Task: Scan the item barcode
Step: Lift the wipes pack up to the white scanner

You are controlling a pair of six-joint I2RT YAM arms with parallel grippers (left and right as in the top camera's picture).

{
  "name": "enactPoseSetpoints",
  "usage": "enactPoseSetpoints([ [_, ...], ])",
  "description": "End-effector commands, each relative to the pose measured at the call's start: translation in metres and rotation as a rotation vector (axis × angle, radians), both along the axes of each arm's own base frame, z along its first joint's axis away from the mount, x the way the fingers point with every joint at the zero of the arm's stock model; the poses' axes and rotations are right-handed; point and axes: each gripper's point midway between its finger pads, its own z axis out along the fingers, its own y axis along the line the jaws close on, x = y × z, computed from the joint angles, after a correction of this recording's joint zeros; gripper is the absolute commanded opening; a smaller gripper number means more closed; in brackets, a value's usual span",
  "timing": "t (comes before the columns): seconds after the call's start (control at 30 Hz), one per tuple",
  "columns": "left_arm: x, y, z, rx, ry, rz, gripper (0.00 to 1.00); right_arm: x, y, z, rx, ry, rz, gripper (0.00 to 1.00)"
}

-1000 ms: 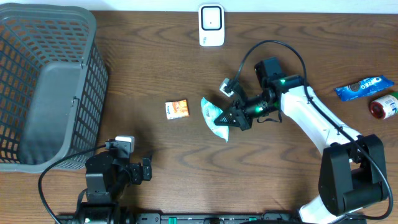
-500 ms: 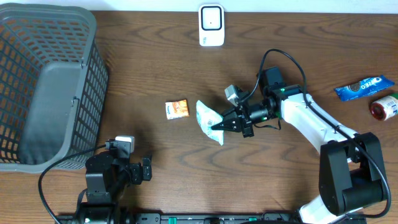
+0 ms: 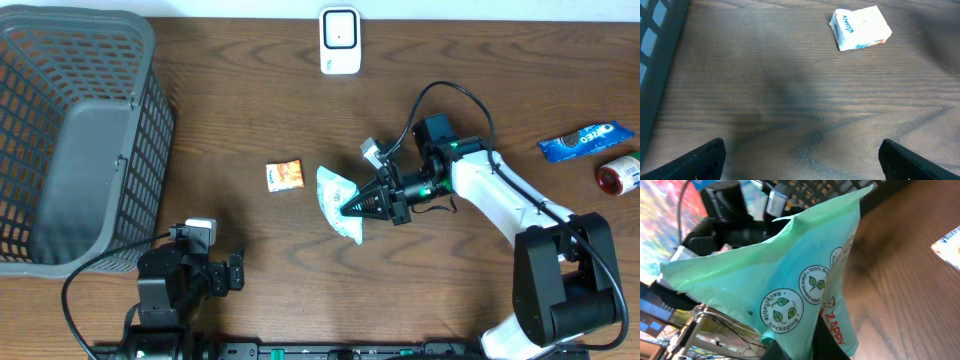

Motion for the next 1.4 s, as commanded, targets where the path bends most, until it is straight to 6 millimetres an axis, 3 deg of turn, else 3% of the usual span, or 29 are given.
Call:
enactPoseSetpoints([
  [0.0,-0.001,-0.002,-0.001,-0.009,0.002,-0.009,0.98,0.015,0.001,-0.022,-0.183,0.097,-0.067,0.01],
  [0.1,-0.001,-0.002,-0.001,-0.009,0.002,-0.009,0.98,0.060,-0.015,-0.068,-0.547,0.200,-0.349,0.01],
  [0.17,-0.001,-0.002,-0.001,-0.009,0.002,-0.009,0.98,0.081,-0.023,-0.076,-0.668,0.145,-0.457,0.01],
  [0.27,-0.001,-0.002,-0.001,-0.009,0.002,-0.009,0.98,0.112,-0.029,-0.067,-0.775,0.032,-0.580,0.01],
  [0.3,-0.001,-0.002,-0.001,-0.009,0.002,-0.009,0.98,0.136,-0.041,-0.061,-0.878,-0.078,-0.695,0.01],
  [0.4,-0.001,-0.002,-0.001,-0.009,0.002,-0.009,0.98,0.174,-0.057,-0.043,-0.999,-0.322,-0.853,0.01],
  [0.53,-0.001,-0.002,-0.001,-0.009,0.002,-0.009,0.98,0.209,-0.072,-0.024,-1.062,-0.523,-1.005,0.01],
  [0.7,-0.001,-0.002,-0.001,-0.009,0.002,-0.009,0.98,0.253,-0.078,-0.015,-1.061,-0.604,-1.066,0.01],
  [1.03,-0.001,-0.002,-0.001,-0.009,0.002,-0.009,0.98,0.354,-0.060,-0.003,-1.254,-0.769,-1.012,0.01],
  [1.2,-0.001,-0.002,-0.001,-0.009,0.002,-0.009,0.98,0.382,-0.067,-0.019,-1.426,-0.881,-0.984,0.01],
  [1.27,-0.001,-0.002,-0.001,-0.009,0.002,-0.009,0.98,0.391,-0.070,-0.036,-1.541,-0.966,-0.935,0.01],
  [1.37,-0.001,-0.002,-0.001,-0.009,0.002,-0.009,0.98,0.396,-0.070,-0.050,-1.648,-1.058,-0.871,0.01],
])
